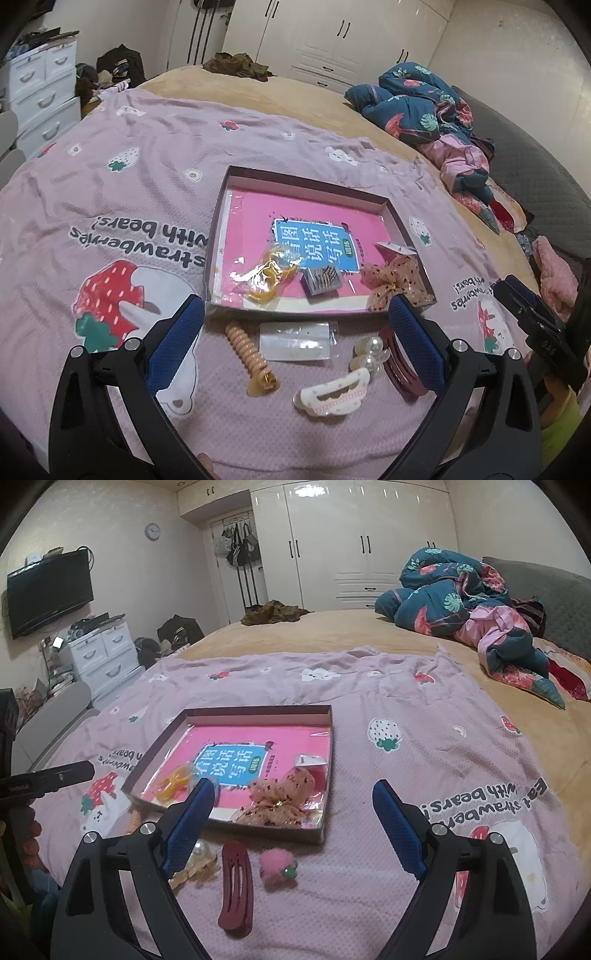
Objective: Organize jewelry
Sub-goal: 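Withdraw both open tools from the box, then move the left tool toward the white hair claw clip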
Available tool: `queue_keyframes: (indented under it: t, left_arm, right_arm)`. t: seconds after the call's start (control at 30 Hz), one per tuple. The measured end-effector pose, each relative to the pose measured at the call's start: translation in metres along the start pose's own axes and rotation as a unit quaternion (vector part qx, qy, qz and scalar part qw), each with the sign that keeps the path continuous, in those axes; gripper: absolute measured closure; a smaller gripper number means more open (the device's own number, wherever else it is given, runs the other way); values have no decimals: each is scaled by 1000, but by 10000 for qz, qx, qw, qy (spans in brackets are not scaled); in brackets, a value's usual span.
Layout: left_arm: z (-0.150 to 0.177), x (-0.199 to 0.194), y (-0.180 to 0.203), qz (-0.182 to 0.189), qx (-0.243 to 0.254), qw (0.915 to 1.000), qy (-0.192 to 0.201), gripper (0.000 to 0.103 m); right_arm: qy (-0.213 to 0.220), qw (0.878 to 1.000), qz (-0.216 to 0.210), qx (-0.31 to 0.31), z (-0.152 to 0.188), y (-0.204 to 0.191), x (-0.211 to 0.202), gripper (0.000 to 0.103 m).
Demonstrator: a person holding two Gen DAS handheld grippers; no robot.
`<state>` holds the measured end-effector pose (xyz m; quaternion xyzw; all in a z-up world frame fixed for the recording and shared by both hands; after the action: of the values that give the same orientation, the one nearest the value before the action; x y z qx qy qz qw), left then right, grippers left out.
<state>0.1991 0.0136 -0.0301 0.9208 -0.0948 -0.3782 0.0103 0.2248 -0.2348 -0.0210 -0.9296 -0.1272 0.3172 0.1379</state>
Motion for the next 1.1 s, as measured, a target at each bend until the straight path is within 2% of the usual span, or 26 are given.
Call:
queue_keyframes:
  t: [0.57,1.1]
  left_arm:
    - [33,-18,17,56,155,9999,-3,10]
    - [61,-21,37,28,374,9992,-165,10]
  right_arm:
    - [-346,9991,-95,-203,47,-13,-14,16]
    - [-427,9986,-145,-273,68,-12,-27,16]
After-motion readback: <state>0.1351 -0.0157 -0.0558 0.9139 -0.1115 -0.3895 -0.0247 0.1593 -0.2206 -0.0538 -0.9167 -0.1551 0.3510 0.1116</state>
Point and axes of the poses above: each gripper's, at about its wrist camera, not at the fingertips, and x roughly the way its jaws point, y to its right, z to its underside, the point moved 7 cm from there along x, roughly the way its jaws point, and after that the axes turned 15 degrees about x, right-handed, at the moved point
